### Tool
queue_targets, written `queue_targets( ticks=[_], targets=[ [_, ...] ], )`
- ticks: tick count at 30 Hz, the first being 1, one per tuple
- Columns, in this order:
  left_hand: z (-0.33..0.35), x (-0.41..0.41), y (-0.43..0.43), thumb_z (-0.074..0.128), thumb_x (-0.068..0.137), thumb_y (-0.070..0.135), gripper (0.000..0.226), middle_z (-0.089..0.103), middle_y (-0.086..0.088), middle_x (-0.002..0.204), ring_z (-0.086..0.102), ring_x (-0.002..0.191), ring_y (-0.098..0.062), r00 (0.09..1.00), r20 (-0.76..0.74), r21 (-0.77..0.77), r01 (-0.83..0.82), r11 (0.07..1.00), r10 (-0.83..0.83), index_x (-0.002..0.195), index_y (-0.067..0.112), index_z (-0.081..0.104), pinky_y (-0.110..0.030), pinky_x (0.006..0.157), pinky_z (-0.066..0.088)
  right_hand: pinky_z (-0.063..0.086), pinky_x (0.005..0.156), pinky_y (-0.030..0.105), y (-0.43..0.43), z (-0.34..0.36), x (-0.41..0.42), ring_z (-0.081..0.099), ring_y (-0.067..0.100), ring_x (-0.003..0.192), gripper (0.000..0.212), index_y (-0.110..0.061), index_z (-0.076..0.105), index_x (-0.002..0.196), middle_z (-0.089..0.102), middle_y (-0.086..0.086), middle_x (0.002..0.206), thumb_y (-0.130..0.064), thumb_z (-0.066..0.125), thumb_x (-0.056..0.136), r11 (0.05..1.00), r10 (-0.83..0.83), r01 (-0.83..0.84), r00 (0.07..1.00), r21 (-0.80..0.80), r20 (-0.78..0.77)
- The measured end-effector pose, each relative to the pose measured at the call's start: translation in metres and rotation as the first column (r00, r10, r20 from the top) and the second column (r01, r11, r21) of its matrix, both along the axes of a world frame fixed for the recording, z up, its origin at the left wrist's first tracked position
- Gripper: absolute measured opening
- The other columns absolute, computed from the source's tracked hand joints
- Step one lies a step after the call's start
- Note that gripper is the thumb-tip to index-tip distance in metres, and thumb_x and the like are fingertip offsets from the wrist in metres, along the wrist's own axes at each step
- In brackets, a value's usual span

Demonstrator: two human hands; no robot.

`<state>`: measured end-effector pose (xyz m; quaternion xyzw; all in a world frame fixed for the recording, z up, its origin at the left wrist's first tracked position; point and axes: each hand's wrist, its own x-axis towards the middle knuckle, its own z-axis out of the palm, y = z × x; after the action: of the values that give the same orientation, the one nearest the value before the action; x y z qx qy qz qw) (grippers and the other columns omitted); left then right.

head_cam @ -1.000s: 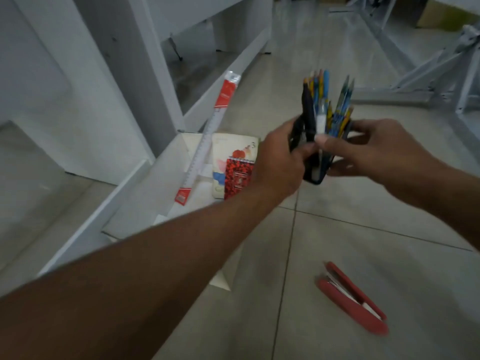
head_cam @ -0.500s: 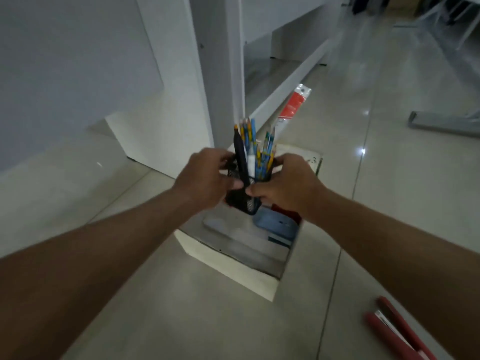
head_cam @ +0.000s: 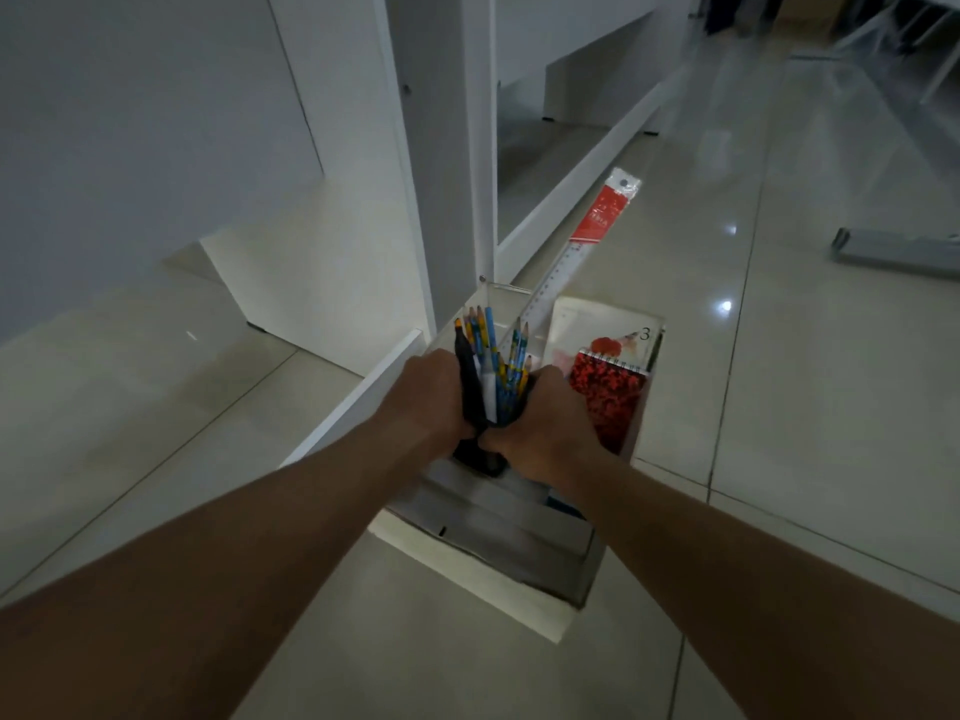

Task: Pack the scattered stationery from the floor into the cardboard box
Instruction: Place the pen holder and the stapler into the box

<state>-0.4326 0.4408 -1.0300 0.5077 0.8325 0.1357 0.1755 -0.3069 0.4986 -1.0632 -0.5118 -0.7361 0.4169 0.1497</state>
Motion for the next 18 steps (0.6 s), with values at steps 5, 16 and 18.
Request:
queue_targets(
  ticks=[5,16,18],
  targets=[
    [0.006,-0.004,-0.004,0.086,0.070,0.018,0.034,0.046,0.005,0.064,0.044,0.055,-0.004,0.999,-0.039,-0.077,-0.006,0.997,0.003,0.082,0.014,0.055,-0.014,0.043,0.029,0.049,0.068,0.020,-0.005,-0.004,-0.003,0.063,0.022,0.108,0.076,-0.006,0.046,0.127,0.063,0.011,0.123,-0.012,0.092,0.067,0.999,0.044,-0.044,0.999,0.013,-0.027],
    [0.002,-0.003,-0.014,0.073,0.079,0.002,0.035,0.043,-0.002,0.064,0.066,0.080,-0.028,0.975,-0.206,0.024,-0.077,0.997,0.080,0.064,0.011,0.042,-0.024,0.055,0.037,0.063,0.082,0.039,-0.012,-0.016,-0.018,0.068,0.025,0.107,0.079,-0.010,0.044,0.121,0.066,0.010,0.117,-0.014,0.094,0.059,0.998,0.024,-0.019,0.995,0.063,-0.095],
    [0.003,-0.001,-0.016,0.070,0.081,0.002,0.034,0.044,-0.003,0.065,0.067,0.079,-0.027,0.961,-0.258,0.054,-0.086,0.995,0.097,0.066,0.011,0.042,-0.025,0.055,0.037,0.062,0.084,0.040,-0.011,-0.015,-0.019,0.067,0.026,0.109,0.080,-0.009,0.045,0.123,0.066,0.011,0.119,-0.016,0.094,0.060,0.998,0.027,-0.021,0.996,0.065,-0.086]
  ],
)
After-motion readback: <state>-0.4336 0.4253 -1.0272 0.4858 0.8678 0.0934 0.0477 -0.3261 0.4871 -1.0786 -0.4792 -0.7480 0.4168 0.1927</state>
